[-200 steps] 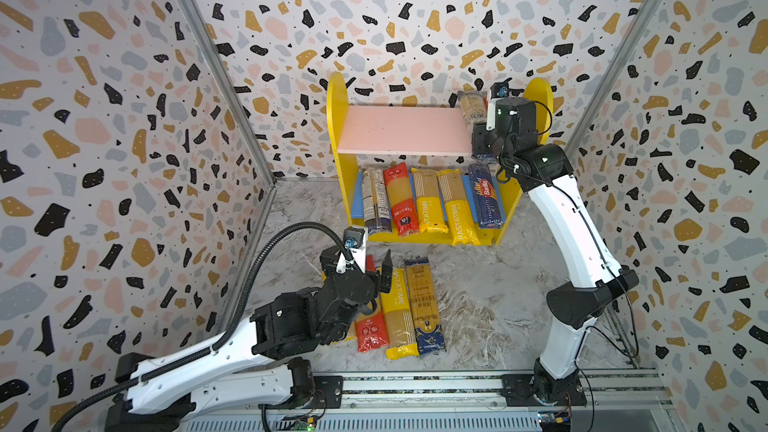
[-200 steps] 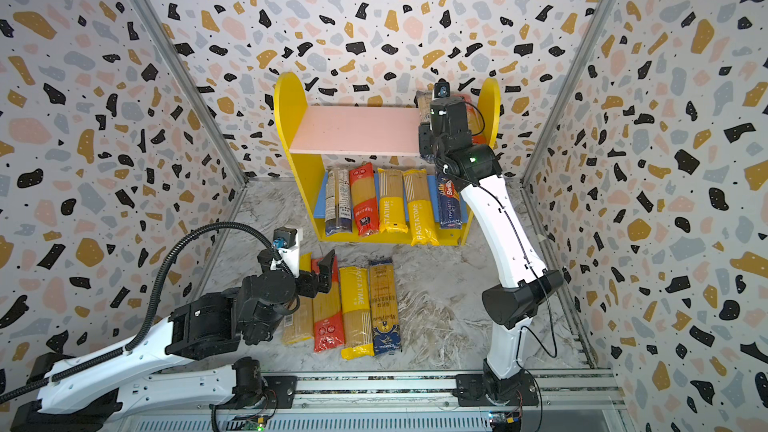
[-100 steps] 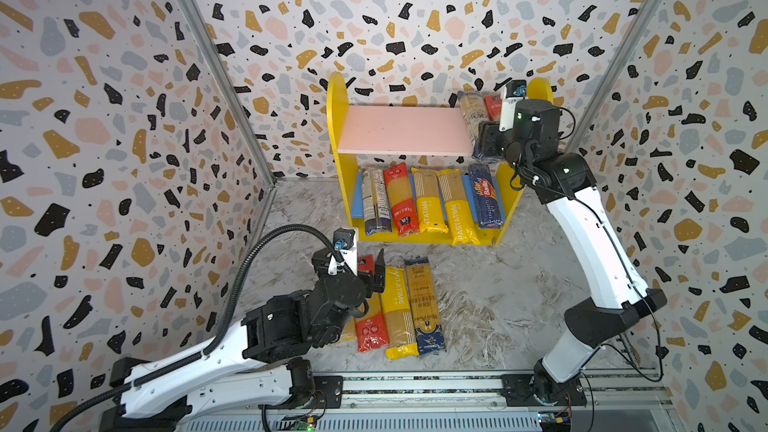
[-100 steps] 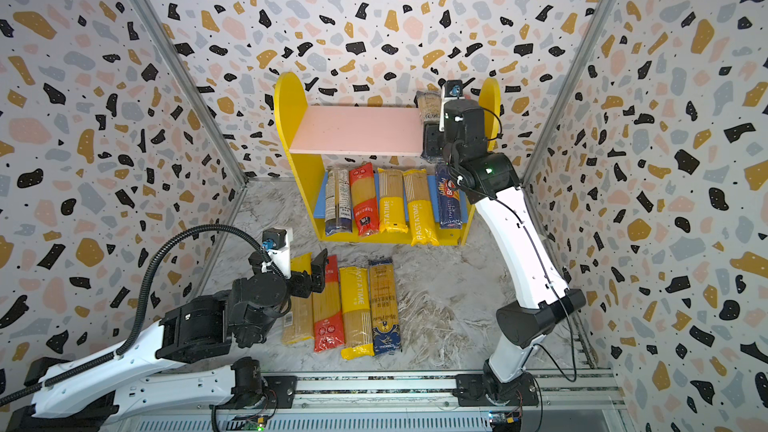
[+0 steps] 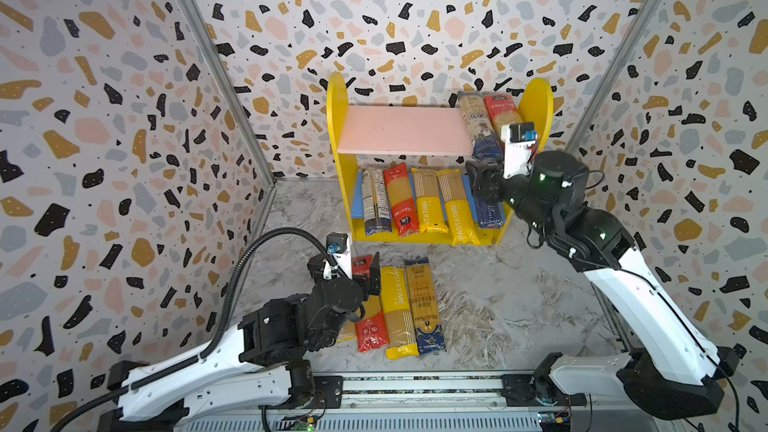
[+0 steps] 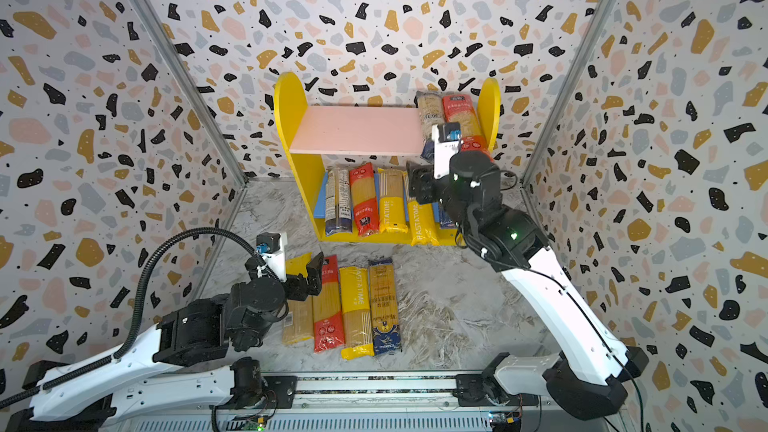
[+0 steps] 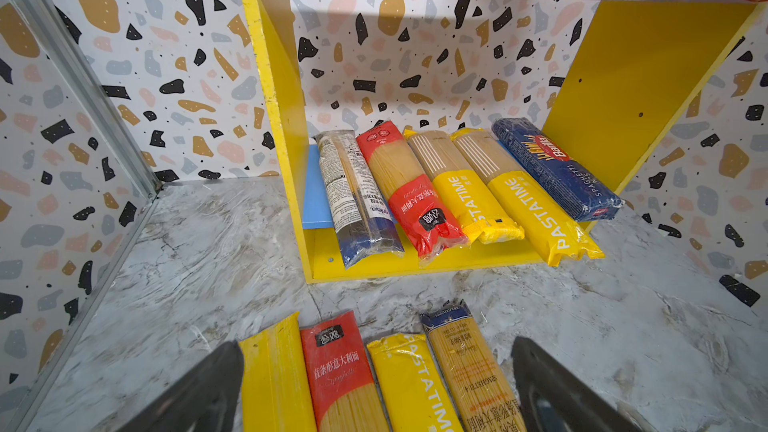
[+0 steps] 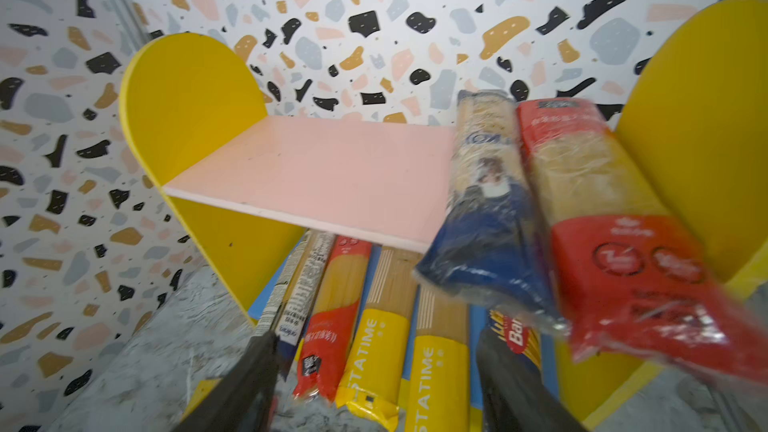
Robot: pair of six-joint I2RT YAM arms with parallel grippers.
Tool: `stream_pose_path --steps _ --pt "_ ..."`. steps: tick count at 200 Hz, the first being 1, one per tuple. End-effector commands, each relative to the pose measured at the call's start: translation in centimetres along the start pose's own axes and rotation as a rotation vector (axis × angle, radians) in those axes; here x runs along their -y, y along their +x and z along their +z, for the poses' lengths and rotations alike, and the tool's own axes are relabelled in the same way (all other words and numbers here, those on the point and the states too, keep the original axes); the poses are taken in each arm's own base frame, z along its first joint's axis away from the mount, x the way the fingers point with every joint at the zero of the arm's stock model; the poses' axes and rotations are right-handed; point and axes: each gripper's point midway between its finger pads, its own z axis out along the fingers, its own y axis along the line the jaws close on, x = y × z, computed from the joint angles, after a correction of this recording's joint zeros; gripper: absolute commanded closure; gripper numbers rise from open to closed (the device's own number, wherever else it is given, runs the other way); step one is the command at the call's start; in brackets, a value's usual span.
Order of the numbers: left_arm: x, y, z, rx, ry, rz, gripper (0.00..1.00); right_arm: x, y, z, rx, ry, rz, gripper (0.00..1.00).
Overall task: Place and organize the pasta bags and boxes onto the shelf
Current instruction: 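Withdraw the right gripper from the shelf down to the table bags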
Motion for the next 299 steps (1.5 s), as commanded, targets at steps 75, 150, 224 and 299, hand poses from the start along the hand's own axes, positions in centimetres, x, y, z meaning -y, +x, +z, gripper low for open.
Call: stream_pose_path --steps 75,150,224,299 --pt "-2.4 3.0 -0.6 -0.054 -0.028 -0.052 0.01 -4.3 18.6 -7.1 -0.346 -0.067 0.062 0.22" --pt "-0.6 9.6 1.0 -0.181 0.040 -0.077 0.01 -7.3 31.9 -8.5 -0.580 -0.124 0.103 0.22" --pt "0.1 15.4 2.0 -0.262 0.090 -0.153 0.00 -8.8 40.4 -7.6 -0.726 -0.124 0.085 0.18" --pt "-0.3 15.3 2.0 -0.237 0.085 -0.158 0.00 -8.7 44.8 -5.4 -0.814 -0.044 0.045 0.14"
